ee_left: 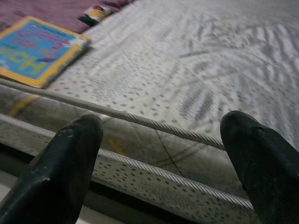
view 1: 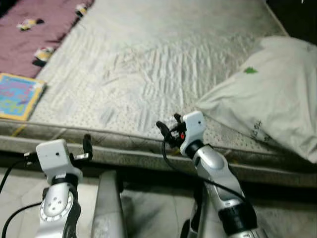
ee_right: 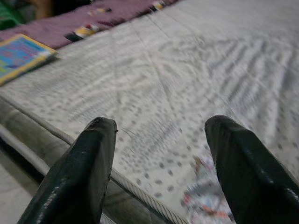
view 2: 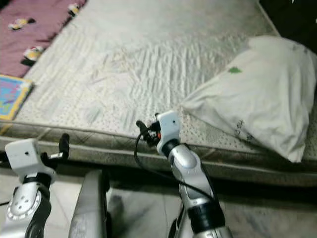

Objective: Clean up the room

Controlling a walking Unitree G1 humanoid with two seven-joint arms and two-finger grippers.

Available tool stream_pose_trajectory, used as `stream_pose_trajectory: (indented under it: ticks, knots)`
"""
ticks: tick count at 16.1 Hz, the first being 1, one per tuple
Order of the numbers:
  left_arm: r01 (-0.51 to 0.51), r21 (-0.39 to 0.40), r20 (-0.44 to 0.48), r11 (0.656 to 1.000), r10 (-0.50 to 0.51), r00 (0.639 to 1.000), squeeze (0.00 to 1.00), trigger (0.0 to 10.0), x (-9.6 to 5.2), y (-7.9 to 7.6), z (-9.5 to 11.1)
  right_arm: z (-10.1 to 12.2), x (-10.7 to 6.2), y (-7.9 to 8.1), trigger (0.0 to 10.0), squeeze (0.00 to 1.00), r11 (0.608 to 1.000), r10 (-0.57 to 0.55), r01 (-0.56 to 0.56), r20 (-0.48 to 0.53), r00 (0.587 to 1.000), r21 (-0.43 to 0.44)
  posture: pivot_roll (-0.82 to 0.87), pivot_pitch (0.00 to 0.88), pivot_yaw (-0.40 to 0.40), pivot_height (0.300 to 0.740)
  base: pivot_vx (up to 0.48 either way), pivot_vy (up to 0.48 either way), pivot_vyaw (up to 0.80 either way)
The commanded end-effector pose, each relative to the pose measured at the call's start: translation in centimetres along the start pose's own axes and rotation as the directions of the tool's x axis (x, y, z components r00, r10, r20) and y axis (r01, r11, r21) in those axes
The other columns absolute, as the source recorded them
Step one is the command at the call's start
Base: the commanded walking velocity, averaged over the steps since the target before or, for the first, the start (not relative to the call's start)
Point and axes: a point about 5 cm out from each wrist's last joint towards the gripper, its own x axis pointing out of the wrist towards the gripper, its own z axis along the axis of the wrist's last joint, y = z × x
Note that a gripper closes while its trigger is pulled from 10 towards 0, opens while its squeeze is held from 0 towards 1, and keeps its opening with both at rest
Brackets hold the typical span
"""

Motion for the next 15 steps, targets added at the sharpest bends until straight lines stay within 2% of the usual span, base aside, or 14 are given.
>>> stream_pose_trajectory:
  ticks: [1,4,6,9,13,15]
  knots:
    - [0.032,0.013,-0.008,0.999,-0.031,0.999,0.00,10.0,-0.4,-0.3,0.3,-0.2,0.3,0.3,10.0,0.00,1.000,-0.004,0.004,0.002,1.000,-0.006,0.10,0.193,-0.038,0.534,0.000,0.000,0.00]
    - [0.077,0.033,-0.017,0.996,-0.077,0.997,0.00,10.0,-1.5,-1.1,0.7,-1.0,0.6,1.0,10.0,0.00,1.000,0.003,-0.003,-0.004,1.000,0.002,0.13,0.229,-0.037,0.514,0.000,0.000,0.00]
    - [0.081,0.053,-0.018,0.995,-0.080,0.997,0.00,10.0,-2.2,-1.0,1.1,-1.1,1.1,1.2,10.0,0.00,1.000,0.007,-0.007,0.007,1.000,-0.013,0.15,0.254,-0.040,0.494,0.000,0.000,0.00]
    - [0.076,0.059,-0.023,0.995,-0.075,0.997,0.00,10.0,-2.8,-1.1,1.4,-0.1,2.5,0.6,10.0,0.00,0.997,-0.035,0.039,0.053,0.998,-0.072,0.16,0.273,-0.045,0.494,0.000,0.000,0.00]
    - [0.084,0.065,-0.022,0.994,-0.083,0.996,0.00,10.0,-3.1,-1.5,1.6,1.3,4.0,-0.3,10.0,0.00,0.988,-0.098,0.110,0.112,0.989,-0.106,0.16,0.278,-0.054,0.494,0.000,0.000,0.00]
    - [0.081,0.064,-0.027,0.995,-0.080,0.996,0.00,10.0,-3.1,-1.6,1.5,1.6,5.2,-0.1,10.0,0.00,0.978,-0.126,0.142,0.111,0.986,-0.154,0.16,0.279,-0.057,0.494,0.000,0.000,0.00]
